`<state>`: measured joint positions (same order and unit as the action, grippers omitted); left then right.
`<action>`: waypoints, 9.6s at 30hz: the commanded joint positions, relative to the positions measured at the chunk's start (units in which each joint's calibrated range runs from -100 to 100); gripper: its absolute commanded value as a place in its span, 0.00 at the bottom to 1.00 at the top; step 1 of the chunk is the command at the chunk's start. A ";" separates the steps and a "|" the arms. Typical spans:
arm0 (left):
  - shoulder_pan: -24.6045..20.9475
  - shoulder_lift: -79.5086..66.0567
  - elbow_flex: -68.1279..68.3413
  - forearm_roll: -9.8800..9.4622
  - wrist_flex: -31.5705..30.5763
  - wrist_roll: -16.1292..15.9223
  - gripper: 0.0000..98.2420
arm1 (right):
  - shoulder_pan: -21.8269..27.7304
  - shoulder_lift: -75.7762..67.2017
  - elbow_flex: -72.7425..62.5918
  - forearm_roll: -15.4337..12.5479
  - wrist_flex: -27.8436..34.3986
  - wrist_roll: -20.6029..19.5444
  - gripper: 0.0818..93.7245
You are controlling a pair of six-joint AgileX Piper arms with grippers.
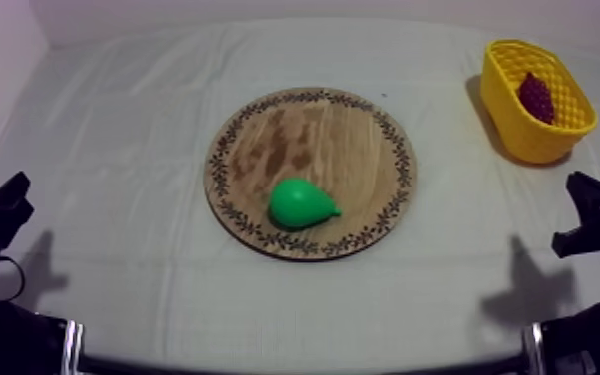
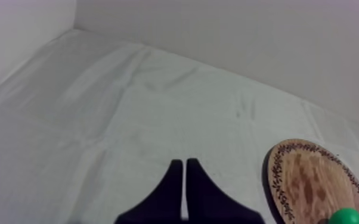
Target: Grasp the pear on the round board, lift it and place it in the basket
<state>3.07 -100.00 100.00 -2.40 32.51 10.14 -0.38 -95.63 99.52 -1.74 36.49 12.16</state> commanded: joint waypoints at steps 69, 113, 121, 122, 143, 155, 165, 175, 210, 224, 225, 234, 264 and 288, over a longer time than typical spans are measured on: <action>0.01 0.00 0.00 -0.02 -0.01 -0.01 0.00 | -26.57 71.11 -81.77 5.20 39.90 11.99 0.00; 0.01 0.00 0.00 -0.02 -0.01 -0.01 0.00 | -39.52 112.38 -100.40 7.54 61.21 5.26 0.24; 0.01 0.00 0.00 -0.02 -0.01 -0.01 0.00 | -39.64 114.10 -102.58 7.93 61.03 6.75 0.64; 0.01 0.00 0.00 -0.02 -0.01 -0.01 0.00 | -39.65 114.16 -102.58 8.10 60.93 6.87 0.66; 0.01 0.00 0.00 -0.02 -0.01 -0.01 0.00 | -37.78 120.68 -100.23 8.41 51.94 7.85 0.73; 0.01 0.00 0.00 -0.02 -0.01 -0.01 0.00 | -36.06 129.23 -100.27 7.97 47.92 8.19 0.71; 0.01 0.00 0.00 -0.02 -0.01 -0.01 0.00 | -35.38 134.90 -102.11 7.54 47.12 9.66 0.68; 0.01 0.00 0.00 -0.02 -0.01 -0.01 0.00 | -35.88 136.28 -102.67 5.88 46.38 10.95 0.42; 0.01 0.00 0.00 -0.02 -0.01 -0.01 0.00 | -9.64 101.58 -100.79 13.77 33.57 -1.67 0.36; 0.01 0.00 0.00 -0.02 -0.01 -0.01 0.00 | 3.14 100.17 -87.85 17.89 27.78 -8.91 0.37; 0.01 0.00 0.00 -0.02 -0.01 -0.01 0.00 | 3.62 100.26 -86.10 18.05 27.01 -9.11 0.37; 0.01 0.00 0.00 -0.02 -0.01 -0.01 0.00 | 4.79 103.09 -73.70 18.79 21.05 -10.50 0.38; 0.01 0.00 0.00 -0.02 -0.01 -0.01 0.00 | 6.96 92.24 -73.43 14.60 14.89 -11.35 0.57; 0.01 0.00 0.00 -0.02 -0.01 -0.01 0.00 | 5.39 24.78 -15.02 -4.94 -9.80 11.42 0.33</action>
<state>3.07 -100.00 100.00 -2.40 32.51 10.14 5.05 -60.23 77.02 -4.11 26.63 18.94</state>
